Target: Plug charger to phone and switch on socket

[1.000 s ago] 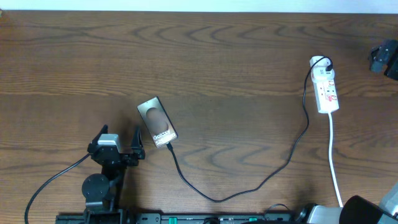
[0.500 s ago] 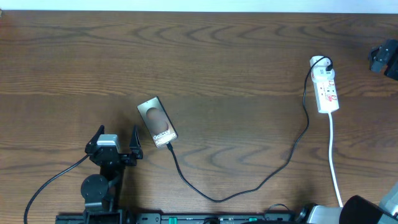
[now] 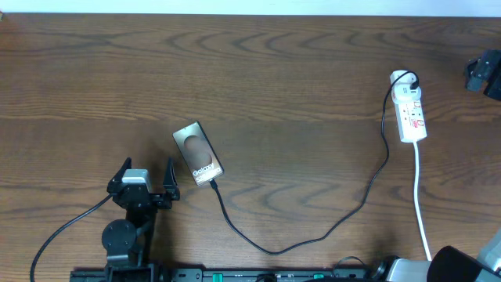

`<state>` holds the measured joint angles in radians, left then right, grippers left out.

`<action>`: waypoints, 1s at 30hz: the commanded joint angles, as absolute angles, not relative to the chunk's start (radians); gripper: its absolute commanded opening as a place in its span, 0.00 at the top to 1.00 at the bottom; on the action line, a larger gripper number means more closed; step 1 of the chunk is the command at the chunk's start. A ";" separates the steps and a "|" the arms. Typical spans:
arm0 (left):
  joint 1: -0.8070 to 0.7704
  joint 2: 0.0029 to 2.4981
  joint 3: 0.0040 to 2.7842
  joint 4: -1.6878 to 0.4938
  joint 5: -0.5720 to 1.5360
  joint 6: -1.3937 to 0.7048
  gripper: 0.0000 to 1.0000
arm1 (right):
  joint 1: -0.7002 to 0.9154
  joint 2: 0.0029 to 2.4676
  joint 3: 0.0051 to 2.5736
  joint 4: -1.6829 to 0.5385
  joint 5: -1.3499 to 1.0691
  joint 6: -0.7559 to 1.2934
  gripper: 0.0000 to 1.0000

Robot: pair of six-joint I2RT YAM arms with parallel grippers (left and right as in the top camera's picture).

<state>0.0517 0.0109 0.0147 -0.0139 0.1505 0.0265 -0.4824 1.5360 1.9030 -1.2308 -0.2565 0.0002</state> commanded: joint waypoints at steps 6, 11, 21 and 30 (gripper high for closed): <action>0.056 0.005 0.004 -0.059 0.167 0.026 0.12 | -0.474 1.524 1.909 -1.231 -0.257 0.014 0.01; 0.056 0.005 0.004 -0.059 0.167 0.026 0.12 | -0.474 1.524 1.909 -1.231 -0.257 0.014 0.01; 0.056 0.005 0.004 -0.059 0.167 0.026 0.12 | -0.433 1.480 1.832 -1.100 -0.249 0.008 0.01; 0.056 0.005 0.004 -0.059 0.167 0.026 0.12 | -0.263 1.225 1.362 -0.543 -0.244 0.007 0.01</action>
<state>0.0517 0.0109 0.0158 -0.0158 0.1505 0.0265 -0.3153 1.3293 1.5272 -0.6960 -0.2493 0.0006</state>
